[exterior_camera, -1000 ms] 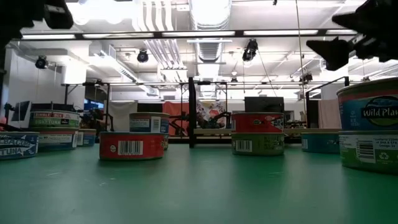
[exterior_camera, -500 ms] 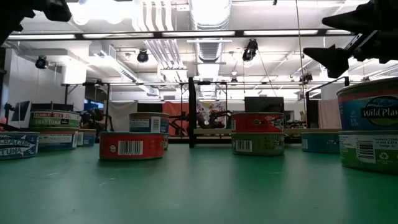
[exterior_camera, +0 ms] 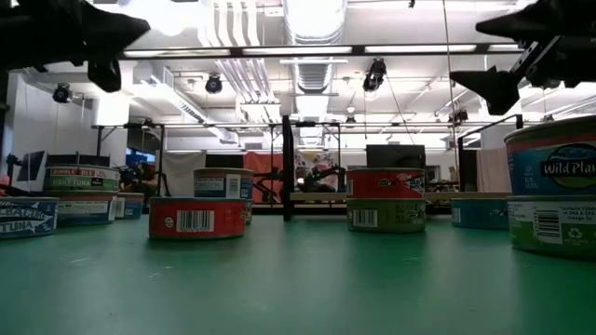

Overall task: Stack canned seafood by type on shelf
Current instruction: Put the blue/pink tuna can on the shelf

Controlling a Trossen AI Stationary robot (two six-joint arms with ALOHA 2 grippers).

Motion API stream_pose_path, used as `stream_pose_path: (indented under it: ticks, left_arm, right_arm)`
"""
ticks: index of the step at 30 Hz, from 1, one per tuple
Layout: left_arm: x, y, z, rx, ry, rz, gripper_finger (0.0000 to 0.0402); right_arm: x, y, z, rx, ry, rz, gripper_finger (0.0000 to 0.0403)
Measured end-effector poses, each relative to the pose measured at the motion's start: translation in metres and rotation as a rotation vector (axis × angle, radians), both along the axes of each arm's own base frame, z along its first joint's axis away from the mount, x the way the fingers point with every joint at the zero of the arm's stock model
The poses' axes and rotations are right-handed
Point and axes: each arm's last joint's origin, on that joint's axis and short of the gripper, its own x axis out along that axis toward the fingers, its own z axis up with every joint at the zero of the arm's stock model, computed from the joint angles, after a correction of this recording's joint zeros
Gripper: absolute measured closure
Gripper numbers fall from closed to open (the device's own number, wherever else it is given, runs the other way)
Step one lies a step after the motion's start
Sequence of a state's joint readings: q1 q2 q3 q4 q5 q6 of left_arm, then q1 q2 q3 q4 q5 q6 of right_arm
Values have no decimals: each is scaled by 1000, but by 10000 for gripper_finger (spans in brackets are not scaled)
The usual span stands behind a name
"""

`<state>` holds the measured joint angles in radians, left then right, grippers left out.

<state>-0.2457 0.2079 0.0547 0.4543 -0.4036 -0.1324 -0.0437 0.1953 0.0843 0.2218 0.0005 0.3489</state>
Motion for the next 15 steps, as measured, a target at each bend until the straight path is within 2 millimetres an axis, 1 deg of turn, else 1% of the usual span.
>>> stream_pose_path:
  ticks: [4,7,10,15]
  left_arm:
    - [8,-1,-6,-56,59,5,402]
    - [15,-2,-5,-86,133,19,402]
    - [22,-4,-2,-91,250,34,402]
    - [35,-5,6,-111,481,129,402]
  right_arm:
    - [4,0,16,-11,11,0,26]
    - [14,-1,26,-38,54,-2,26]
    - [27,-1,33,-67,124,-1,26]
    - [45,-2,48,-74,252,2,26]
